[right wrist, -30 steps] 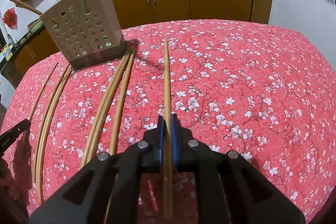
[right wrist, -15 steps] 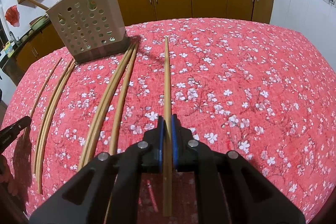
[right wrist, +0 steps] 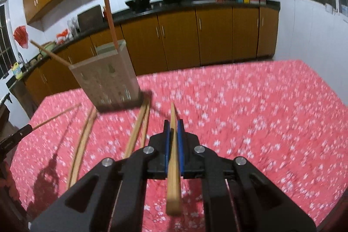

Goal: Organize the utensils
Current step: 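Lift both held chopsticks upright over the beige holder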

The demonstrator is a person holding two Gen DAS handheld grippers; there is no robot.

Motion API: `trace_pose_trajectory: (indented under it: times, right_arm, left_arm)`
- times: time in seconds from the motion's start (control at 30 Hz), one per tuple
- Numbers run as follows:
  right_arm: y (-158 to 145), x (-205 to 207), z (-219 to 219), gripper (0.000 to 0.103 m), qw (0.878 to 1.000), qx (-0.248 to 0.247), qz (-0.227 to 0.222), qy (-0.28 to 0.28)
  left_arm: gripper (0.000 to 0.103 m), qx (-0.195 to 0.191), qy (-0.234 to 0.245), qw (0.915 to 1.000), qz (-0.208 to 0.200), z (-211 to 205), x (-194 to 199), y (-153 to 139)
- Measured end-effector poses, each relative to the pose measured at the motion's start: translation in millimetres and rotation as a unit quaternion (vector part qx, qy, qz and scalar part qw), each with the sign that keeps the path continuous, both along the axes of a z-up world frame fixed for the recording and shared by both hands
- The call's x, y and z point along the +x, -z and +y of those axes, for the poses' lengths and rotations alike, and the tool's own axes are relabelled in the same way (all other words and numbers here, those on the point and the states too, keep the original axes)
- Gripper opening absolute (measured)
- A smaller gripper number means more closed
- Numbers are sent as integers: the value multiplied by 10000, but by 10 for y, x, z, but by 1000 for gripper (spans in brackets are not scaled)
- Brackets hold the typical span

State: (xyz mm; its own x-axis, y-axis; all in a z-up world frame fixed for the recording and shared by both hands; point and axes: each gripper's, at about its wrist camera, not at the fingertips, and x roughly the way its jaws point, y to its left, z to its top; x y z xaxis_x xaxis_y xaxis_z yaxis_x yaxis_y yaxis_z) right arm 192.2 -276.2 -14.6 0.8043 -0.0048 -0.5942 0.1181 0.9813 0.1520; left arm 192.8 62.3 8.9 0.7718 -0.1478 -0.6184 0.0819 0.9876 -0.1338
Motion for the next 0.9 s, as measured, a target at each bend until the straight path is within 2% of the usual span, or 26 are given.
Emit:
trace_pose_trajectory:
  times: [0.43,0.7,0.9]
  right_arm:
    - [-470,-20,35,8,9975,-40,-706,-66]
    - [-1059,-53,60,8,9899,334,-1279,-502]
    - [-1421,-21,220,8,9807,447,-1712,-834]
  left_arm:
    - [8,-138,44,9980,-619,-11,20,-475]
    - [8,-165,348,9942,-1009,-137,-47,-851]
    - [8,-174,665,9872,-1436,-417,-108,-1198]
